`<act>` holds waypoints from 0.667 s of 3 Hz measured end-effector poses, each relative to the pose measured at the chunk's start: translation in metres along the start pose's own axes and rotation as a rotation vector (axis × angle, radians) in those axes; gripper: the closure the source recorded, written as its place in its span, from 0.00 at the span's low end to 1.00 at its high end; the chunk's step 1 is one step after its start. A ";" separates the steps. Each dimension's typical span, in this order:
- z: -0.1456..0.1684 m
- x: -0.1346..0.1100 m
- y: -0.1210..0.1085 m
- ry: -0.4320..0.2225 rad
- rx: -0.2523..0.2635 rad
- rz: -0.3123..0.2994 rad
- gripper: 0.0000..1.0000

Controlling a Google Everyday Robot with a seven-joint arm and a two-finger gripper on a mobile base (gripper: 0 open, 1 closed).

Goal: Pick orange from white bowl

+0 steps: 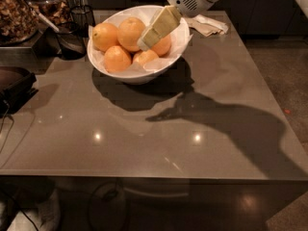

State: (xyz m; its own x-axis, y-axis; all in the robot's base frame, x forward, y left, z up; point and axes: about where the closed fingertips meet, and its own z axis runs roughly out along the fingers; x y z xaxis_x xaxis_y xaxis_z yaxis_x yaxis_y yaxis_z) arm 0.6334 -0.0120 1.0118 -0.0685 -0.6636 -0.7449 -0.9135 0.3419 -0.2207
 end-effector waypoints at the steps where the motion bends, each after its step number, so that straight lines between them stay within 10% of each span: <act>1: 0.040 -0.002 -0.027 -0.038 -0.020 0.045 0.00; 2: 0.040 -0.001 -0.024 -0.049 -0.010 0.042 0.00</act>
Offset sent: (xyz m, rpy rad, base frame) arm 0.0599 0.0259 -0.0268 0.0521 0.0514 -0.0120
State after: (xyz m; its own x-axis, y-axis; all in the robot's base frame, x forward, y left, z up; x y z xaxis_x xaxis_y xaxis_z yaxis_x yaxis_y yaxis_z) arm 0.6711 0.0067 0.9928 -0.0869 -0.6151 -0.7836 -0.9141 0.3620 -0.1827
